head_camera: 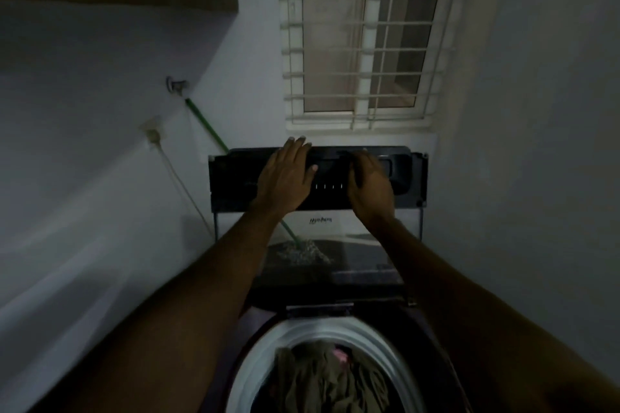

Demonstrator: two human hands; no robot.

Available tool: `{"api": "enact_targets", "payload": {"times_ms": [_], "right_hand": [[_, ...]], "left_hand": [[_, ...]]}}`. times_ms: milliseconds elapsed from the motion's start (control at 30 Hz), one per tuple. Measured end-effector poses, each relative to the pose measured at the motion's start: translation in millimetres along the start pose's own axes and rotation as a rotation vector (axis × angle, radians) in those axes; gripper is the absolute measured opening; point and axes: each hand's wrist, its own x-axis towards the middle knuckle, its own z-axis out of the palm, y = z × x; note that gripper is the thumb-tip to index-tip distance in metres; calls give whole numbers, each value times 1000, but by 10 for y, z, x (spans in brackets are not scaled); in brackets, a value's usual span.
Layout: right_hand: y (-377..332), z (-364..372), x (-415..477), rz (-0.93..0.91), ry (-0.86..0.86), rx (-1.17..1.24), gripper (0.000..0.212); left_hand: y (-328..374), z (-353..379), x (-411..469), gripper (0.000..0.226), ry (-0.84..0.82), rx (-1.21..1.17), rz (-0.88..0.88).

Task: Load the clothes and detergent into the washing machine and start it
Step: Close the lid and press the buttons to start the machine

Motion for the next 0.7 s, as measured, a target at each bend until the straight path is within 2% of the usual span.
{"api": "enact_targets", "payload": {"times_ms": [200, 400, 533, 700], "right_hand": [[136, 207, 580, -14, -16, -139, 42], [362, 426, 730, -81, -215, -357, 46], [347, 437, 602, -138, -104, -379, 39], [187, 258, 412, -159, -9, -391, 39]], "left_hand": [[-209, 234, 431, 66, -60, 89, 20], [-235, 420, 466, 65, -10, 114, -50], [-183, 382, 371, 72, 72, 112, -53], [-46, 146, 167, 68, 126, 138, -55]]}}
